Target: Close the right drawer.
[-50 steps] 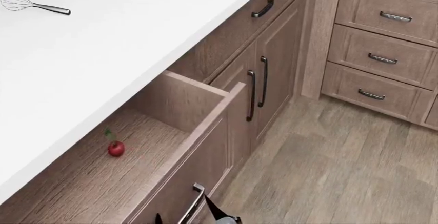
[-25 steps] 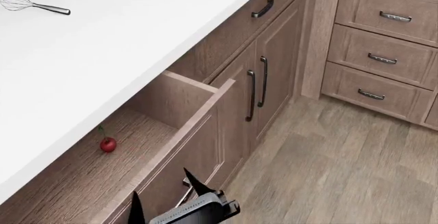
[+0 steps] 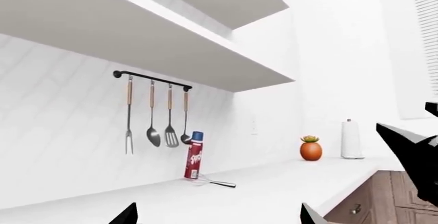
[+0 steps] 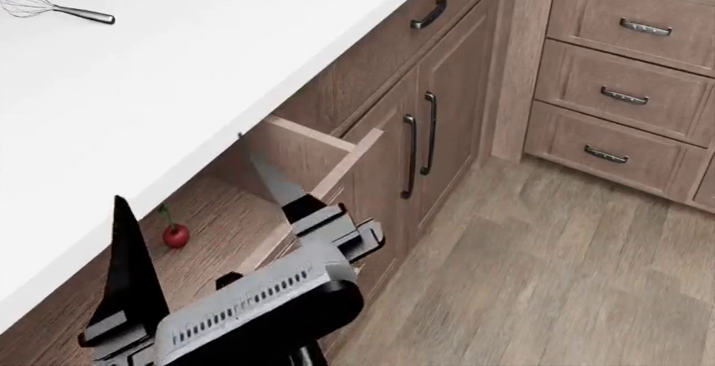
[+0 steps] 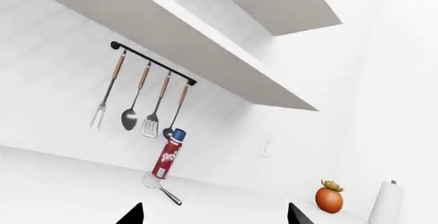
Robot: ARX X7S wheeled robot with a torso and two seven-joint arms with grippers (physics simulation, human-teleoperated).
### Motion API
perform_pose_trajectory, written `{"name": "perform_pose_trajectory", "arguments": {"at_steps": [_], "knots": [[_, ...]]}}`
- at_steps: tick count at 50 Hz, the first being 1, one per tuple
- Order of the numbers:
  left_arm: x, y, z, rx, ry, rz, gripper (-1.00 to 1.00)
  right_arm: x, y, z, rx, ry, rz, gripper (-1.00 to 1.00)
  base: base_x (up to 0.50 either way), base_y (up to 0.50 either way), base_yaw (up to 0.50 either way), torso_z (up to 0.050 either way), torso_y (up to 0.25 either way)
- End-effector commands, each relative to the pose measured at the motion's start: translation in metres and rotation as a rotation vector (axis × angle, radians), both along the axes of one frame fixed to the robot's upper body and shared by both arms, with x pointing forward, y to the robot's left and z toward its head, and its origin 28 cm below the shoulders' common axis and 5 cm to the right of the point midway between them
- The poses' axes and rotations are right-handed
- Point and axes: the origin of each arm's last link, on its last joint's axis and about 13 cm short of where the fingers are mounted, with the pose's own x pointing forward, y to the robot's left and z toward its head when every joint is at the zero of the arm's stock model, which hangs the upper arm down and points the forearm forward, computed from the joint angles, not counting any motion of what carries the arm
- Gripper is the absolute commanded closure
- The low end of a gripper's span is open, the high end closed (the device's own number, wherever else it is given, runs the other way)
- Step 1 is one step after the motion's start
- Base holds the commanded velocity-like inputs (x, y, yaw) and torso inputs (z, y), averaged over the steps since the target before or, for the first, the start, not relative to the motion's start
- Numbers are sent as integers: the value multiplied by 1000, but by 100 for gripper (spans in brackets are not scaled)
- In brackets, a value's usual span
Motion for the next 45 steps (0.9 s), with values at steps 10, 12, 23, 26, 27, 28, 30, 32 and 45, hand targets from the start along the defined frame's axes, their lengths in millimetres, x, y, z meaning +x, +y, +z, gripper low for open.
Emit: {"name": "perform_pose_trajectory", "arguments": {"at_steps": [10,12,23,26,27,28,30,32,45], "knots": [[-3,-4,2,9,-7,-13,-100,-77,-24,84,20,-398,-31,-100,0,0,0,0,0],[-3,-4,4,10,-10,-17,-100,-83,-26,82,6,-453,-56,-100,0,0,0,0,0],[-2,-3,3,10,-10,-20,-100,-141,-74,24,-255,-440,-432,-100,0,0,0,0,0],[0,-4,0,6,-3,-24,-100,-142,-100,-2,-318,-291,-558,-100,0,0,0,0,0],[0,-5,-2,7,4,-27,-100,-147,-113,-20,-335,-223,-624,-100,0,0,0,0,0],[1,-5,-3,7,6,-28,-100,-149,-116,-25,-332,-209,-634,-100,0,0,0,0,0],[1,-6,-5,9,12,-31,-100,-155,-124,-36,-329,-159,-670,-100,0,0,0,0,0],[1,-6,-6,11,16,-30,-100,-163,-134,-54,-323,-86,-713,-100,0,0,0,0,0],[4,-7,-4,12,12,-30,-100,-178,-138,-67,-269,-66,-743,-100,0,0,0,0,0]]}}
